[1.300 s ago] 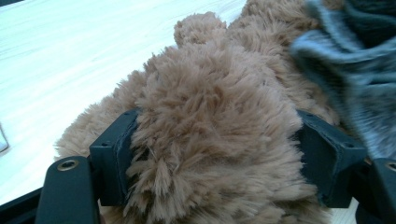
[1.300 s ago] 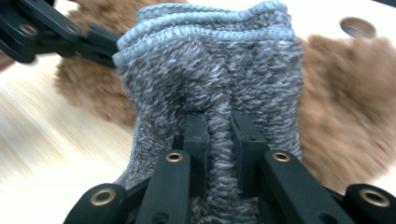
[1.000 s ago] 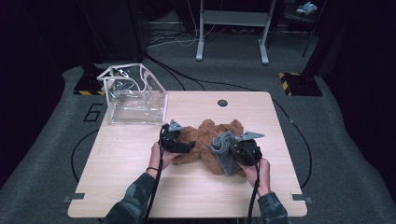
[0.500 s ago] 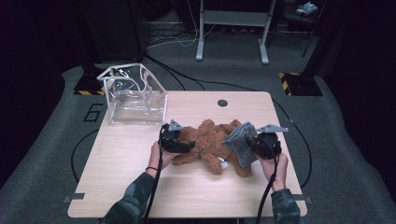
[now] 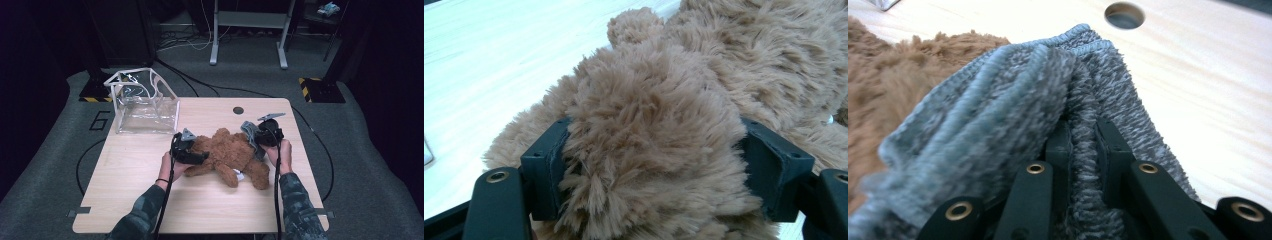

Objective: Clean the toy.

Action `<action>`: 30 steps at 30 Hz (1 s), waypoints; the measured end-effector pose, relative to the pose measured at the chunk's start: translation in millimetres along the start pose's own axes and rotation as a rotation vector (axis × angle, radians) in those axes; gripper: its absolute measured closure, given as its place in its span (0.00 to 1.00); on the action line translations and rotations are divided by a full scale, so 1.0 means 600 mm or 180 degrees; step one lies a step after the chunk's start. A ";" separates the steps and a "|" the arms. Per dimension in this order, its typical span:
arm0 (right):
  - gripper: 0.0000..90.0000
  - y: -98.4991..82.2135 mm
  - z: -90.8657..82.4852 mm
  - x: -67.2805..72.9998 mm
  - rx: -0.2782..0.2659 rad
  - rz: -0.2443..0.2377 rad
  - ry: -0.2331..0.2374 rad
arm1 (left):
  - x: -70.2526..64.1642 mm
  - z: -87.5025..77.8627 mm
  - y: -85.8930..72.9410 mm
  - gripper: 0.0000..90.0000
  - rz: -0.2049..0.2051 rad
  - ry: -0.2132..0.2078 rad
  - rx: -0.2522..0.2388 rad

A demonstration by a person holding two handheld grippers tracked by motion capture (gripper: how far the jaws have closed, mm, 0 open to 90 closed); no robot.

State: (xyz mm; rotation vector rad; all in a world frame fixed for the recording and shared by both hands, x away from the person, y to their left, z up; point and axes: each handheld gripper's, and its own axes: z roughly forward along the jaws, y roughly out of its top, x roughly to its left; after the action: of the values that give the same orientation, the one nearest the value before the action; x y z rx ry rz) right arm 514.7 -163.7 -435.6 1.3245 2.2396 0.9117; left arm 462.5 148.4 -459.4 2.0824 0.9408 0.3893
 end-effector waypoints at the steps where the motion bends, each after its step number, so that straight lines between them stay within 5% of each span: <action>1: 0.88 -0.002 0.007 -0.003 0.0008 0.0066 0.0058 | 0.001 0.000 0.000 0.27 0.0021 -0.0003 0.0011; 8: 0.88 -0.013 0.038 -0.016 0.0150 0.0183 0.0108 | 0.001 0.000 0.000 0.27 0.0028 -0.0011 0.0017; 15: 0.89 -0.011 0.041 -0.019 0.0168 0.0190 -0.0084 | 0.002 0.000 -0.001 0.27 0.0016 -0.0031 0.0003; 30: 0.89 -0.024 0.039 -0.083 0.0405 0.0692 -0.0479 | 0.003 0.000 -0.002 0.27 0.0016 -0.0030 0.0009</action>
State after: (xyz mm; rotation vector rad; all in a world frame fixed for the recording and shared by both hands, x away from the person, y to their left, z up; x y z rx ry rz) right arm 543.9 -204.7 -462.5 1.6616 2.0980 0.7217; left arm 463.2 150.4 -460.2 2.0878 0.9313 0.3808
